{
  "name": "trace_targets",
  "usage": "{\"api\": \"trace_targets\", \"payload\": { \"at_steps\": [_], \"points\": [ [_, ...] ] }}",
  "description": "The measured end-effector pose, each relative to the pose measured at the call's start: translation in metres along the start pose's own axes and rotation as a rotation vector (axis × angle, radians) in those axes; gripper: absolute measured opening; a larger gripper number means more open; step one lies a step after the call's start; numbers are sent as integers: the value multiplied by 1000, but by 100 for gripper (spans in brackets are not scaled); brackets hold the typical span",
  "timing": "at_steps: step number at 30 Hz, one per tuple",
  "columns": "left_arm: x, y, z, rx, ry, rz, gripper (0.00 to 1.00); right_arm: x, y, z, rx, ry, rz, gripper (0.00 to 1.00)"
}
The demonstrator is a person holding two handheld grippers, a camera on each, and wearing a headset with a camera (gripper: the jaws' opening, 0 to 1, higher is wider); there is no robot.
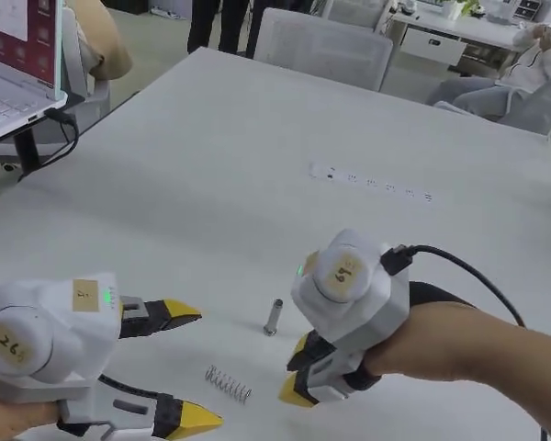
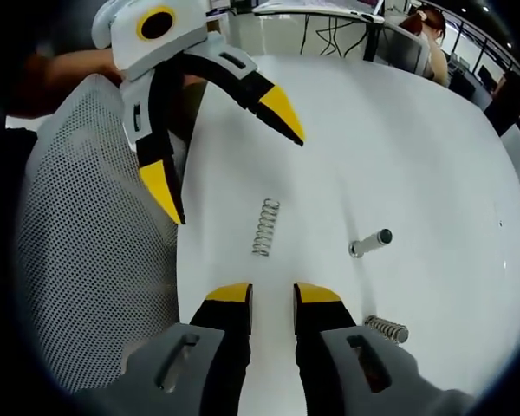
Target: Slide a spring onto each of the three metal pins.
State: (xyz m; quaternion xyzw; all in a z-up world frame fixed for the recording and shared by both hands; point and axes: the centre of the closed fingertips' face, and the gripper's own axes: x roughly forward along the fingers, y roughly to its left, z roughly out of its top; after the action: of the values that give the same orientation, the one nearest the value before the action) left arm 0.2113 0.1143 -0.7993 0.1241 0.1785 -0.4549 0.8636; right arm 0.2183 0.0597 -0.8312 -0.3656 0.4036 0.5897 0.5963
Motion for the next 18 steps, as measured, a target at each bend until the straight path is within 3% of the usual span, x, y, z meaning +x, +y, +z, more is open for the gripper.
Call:
{"api": "trace_targets", "payload": {
  "at_steps": [10, 18],
  "points": [
    [-3, -1, 0, 0, 2, 6, 62, 19, 8, 20, -12, -11, 32, 16],
    [-4, 0, 1, 2, 2, 10, 62, 35, 14, 20, -11, 12, 49, 16]
  ]
}}
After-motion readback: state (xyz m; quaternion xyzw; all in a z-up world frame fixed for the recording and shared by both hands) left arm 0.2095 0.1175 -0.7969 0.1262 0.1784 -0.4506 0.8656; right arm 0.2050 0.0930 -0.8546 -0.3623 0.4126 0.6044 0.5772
